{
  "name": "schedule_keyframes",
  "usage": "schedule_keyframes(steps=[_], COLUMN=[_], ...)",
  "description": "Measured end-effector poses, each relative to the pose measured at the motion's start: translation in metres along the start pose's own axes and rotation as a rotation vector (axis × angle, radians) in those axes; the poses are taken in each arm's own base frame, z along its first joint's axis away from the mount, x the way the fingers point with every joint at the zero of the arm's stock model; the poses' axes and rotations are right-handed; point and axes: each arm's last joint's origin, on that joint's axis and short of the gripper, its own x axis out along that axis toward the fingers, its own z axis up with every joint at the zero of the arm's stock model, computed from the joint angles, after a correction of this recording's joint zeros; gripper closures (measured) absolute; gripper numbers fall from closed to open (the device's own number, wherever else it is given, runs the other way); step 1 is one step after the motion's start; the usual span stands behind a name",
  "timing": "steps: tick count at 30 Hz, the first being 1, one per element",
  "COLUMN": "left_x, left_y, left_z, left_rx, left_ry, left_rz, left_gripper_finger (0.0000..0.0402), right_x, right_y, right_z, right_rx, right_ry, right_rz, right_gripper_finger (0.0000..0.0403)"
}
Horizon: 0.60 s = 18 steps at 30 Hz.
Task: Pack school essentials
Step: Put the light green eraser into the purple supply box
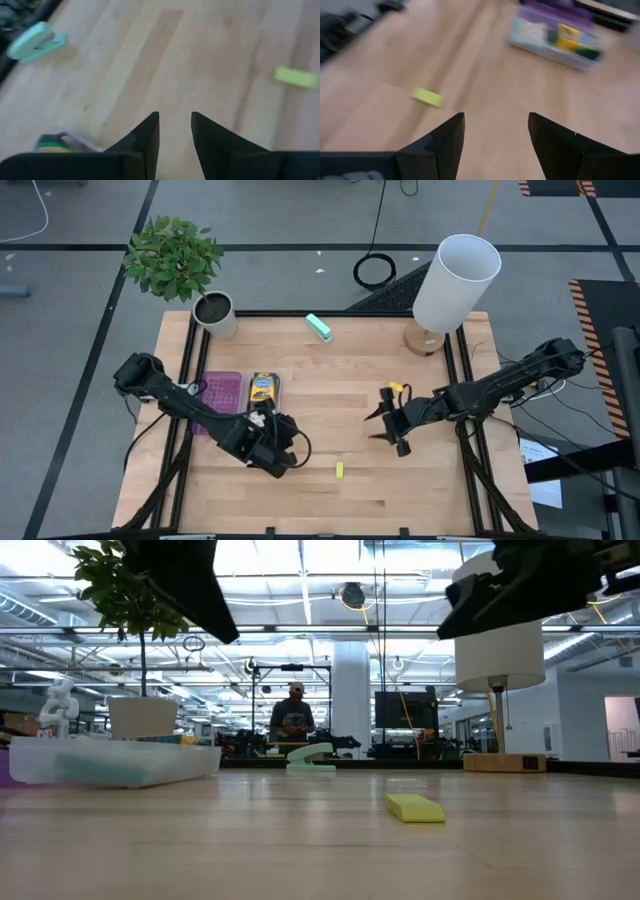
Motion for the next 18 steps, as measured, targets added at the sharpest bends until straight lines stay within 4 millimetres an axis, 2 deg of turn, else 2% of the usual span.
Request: schedule_keyframes(steps=[5, 12, 18], left_x=[-0.001, -0.001, -0.003], left_y=[-0.008, -0.012, -0.015], left_z=[0.007, 0.011, 0.011], left_rx=[-0.061, -0.095, -0.078], left_ry=[-0.035, -0.058, -0.049], left_rz=[-0.099, -0.158, -0.194], left_gripper_finger=[0.0286, 0.0286, 0.0286], right_x=[0.025, 0.059, 0.080], right_y=[0.008, 0.016, 0.040], right_z=[0.000, 0.001, -0.005], right_rx=[0.025, 0.122, 0.125], right_ry=[-0.048, 0.002, 0.076], right_rz=[0.141, 0.176, 0.232], right_gripper_finger=[0.0190, 0.0190, 0.0190])
